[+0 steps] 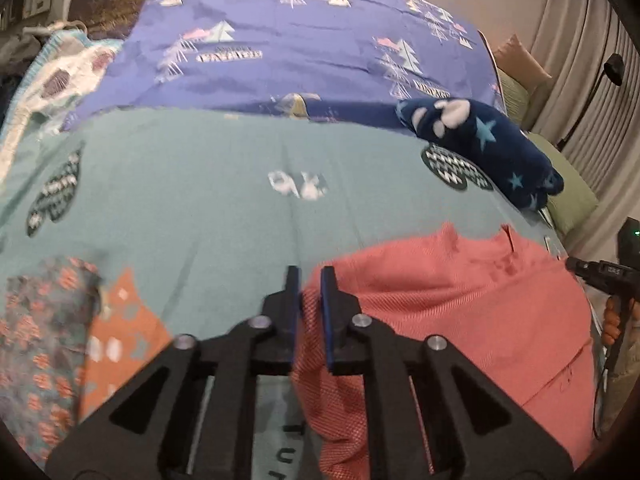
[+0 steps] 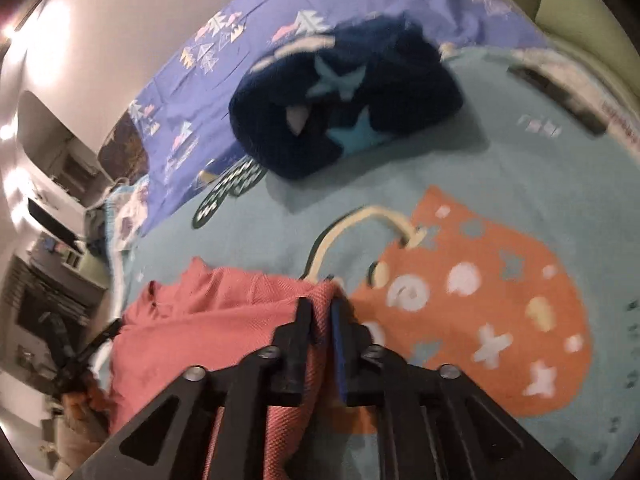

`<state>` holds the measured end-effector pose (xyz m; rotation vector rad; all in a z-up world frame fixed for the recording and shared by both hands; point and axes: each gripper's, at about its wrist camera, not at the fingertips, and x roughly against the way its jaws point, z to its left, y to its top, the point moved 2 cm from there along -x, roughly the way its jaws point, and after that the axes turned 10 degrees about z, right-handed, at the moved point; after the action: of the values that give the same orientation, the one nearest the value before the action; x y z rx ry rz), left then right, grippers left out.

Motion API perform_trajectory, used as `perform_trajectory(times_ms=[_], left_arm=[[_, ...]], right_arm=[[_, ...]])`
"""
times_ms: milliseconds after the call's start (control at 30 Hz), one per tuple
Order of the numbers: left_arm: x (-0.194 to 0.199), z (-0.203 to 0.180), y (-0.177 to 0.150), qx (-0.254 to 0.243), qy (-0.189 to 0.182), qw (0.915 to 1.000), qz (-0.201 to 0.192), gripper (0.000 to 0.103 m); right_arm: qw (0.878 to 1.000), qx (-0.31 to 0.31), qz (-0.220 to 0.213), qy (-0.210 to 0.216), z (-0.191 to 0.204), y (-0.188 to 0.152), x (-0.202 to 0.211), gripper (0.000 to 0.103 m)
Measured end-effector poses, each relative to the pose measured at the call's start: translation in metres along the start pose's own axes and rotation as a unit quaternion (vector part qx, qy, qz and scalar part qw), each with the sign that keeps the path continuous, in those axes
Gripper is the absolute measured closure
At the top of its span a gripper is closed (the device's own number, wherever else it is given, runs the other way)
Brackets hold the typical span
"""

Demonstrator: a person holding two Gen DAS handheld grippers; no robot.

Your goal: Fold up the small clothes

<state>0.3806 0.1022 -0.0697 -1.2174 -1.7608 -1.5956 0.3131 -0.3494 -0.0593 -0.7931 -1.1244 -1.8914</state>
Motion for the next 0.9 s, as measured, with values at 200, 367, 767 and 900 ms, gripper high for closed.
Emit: perform_trajectory(times_ms=[200,367,767,900], left_arm=[[0.005,-0.036,0.035,-0.081,-0.036,0.9960,0.015,0.059],[-0.046,-0.097,0.045,-0.197,-0.051,0.9742,0.099,0.042],[-0.063,-0.127,0.054,-0.253,-0.041,0.9650,0.054,0.097],[-0.089,-0.122,0.056,-0.239,-0.022,0.9673,0.084,0.095]], right_arm=[[0.991,0.104,0.052,0.066,0.050,0.030,-0.002,0.053],[0.966,0.203,0.140,0.073,0.107,0.041,-0.062,0.049],[0.977,0.172,0.103,0.071,0.112,0.053,-0.076,0.099],[0.978,0.168,0.115,0.041,0.110,0.052,-0.093,0.097]])
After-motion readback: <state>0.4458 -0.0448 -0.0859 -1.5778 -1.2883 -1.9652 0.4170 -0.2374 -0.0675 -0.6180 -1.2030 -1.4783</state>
